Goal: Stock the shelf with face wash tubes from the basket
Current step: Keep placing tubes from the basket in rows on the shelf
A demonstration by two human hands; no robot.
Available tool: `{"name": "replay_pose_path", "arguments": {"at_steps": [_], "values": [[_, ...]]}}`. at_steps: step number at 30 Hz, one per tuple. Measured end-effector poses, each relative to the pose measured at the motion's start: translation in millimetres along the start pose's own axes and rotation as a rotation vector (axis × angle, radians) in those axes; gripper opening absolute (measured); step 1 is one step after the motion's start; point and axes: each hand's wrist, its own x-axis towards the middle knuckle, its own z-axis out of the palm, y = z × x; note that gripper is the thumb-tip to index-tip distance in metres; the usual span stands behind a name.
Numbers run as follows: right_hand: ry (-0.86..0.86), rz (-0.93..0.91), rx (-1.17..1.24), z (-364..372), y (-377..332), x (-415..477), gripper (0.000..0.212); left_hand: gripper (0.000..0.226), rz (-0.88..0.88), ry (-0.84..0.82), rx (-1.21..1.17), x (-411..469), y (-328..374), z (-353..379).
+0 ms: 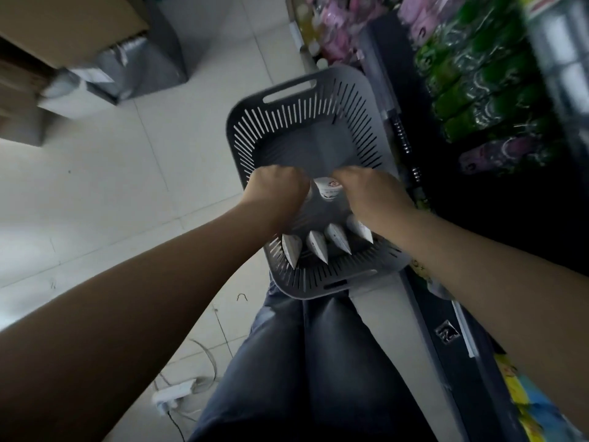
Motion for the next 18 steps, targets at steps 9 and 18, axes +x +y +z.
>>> {"name": "replay_pose_path", "arguments": {"at_steps": [9, 18], "values": [[0.189, 0.075, 0.02, -66.0, -31.5, -40.6, 0.014, 0.024, 0.064, 0.168, 0.106, -31.4, -10.0, -70.9], [0.402, 0.238, 0.063, -137.3, -63.9, -93.0, 0.016, 0.026, 0.13, 0.321, 0.282, -80.9, -8.1, -152.6]]}}
